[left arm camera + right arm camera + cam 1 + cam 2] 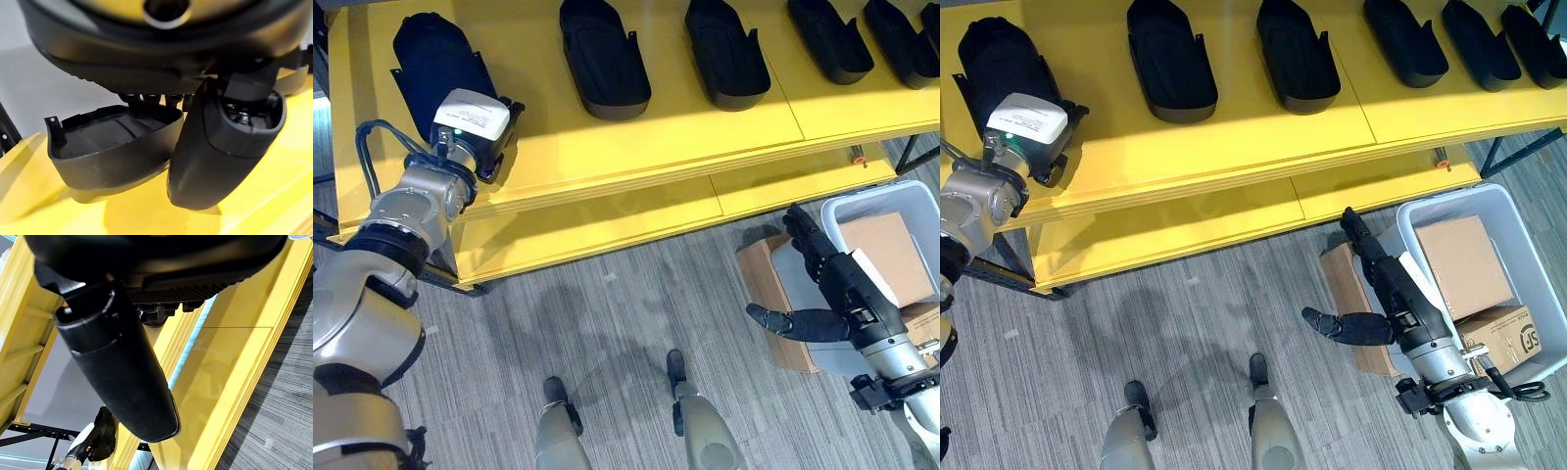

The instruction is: Move parts from the plastic box to the shelf.

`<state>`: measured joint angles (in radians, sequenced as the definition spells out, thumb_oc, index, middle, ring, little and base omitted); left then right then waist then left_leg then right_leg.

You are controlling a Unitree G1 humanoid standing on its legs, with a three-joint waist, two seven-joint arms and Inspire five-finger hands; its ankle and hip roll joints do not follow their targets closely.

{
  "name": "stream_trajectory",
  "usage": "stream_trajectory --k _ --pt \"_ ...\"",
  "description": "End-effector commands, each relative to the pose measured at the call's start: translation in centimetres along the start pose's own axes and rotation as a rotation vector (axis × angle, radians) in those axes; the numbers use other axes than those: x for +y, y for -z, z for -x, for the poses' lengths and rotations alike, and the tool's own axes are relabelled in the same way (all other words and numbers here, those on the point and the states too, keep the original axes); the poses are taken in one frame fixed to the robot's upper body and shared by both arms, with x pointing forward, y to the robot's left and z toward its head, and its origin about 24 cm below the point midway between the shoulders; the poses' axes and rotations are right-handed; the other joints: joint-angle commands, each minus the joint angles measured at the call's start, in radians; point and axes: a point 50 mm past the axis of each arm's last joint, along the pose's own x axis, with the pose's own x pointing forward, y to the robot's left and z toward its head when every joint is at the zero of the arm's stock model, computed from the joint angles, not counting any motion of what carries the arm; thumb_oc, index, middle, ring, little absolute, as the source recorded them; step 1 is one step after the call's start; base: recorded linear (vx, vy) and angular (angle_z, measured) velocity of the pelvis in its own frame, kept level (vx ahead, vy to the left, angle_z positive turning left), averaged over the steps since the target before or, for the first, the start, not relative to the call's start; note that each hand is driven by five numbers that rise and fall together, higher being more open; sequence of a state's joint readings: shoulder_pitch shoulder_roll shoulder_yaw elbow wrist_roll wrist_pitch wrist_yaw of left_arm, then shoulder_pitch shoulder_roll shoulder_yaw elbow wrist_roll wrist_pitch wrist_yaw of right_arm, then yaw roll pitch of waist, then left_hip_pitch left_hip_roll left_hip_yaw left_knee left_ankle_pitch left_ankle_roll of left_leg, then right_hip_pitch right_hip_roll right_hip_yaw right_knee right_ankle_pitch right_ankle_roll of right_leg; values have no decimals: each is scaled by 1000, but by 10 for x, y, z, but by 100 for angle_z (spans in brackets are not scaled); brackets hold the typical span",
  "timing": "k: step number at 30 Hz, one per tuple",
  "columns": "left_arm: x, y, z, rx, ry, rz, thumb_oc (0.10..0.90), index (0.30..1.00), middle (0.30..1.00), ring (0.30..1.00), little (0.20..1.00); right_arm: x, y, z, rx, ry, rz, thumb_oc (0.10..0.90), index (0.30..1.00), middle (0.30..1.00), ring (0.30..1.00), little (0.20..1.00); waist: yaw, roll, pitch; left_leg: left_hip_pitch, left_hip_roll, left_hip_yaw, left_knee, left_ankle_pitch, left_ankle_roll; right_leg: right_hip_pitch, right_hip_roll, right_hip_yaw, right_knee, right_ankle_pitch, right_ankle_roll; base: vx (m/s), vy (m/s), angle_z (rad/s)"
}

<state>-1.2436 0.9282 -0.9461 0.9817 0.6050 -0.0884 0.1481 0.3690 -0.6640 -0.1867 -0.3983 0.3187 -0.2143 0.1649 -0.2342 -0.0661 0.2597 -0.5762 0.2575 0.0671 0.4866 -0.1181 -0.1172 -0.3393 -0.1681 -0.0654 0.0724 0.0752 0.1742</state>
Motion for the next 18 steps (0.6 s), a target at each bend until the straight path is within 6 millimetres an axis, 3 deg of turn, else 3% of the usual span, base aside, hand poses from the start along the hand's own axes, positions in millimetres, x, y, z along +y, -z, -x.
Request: stream_trajectory --k 1,18 --pt "34 53 12 147 -116 -86 900 1000 1000 1000 1000 -26 -63 -3 -323 87 114 900 1000 1000 1000 1000 7 0 -33 -11 20 11 8 -7 28 150 -34 -29 72 -168 18 0 0 0" --pt "38 65 20 111 -84 -280 900 1000 1000 1000 1000 -31 -64 0 -323 102 125 900 1000 1000 1000 1000 12 6 -30 -25 17 9 20 -11 30 146 -37 -30 72 -166 20 0 0 0"
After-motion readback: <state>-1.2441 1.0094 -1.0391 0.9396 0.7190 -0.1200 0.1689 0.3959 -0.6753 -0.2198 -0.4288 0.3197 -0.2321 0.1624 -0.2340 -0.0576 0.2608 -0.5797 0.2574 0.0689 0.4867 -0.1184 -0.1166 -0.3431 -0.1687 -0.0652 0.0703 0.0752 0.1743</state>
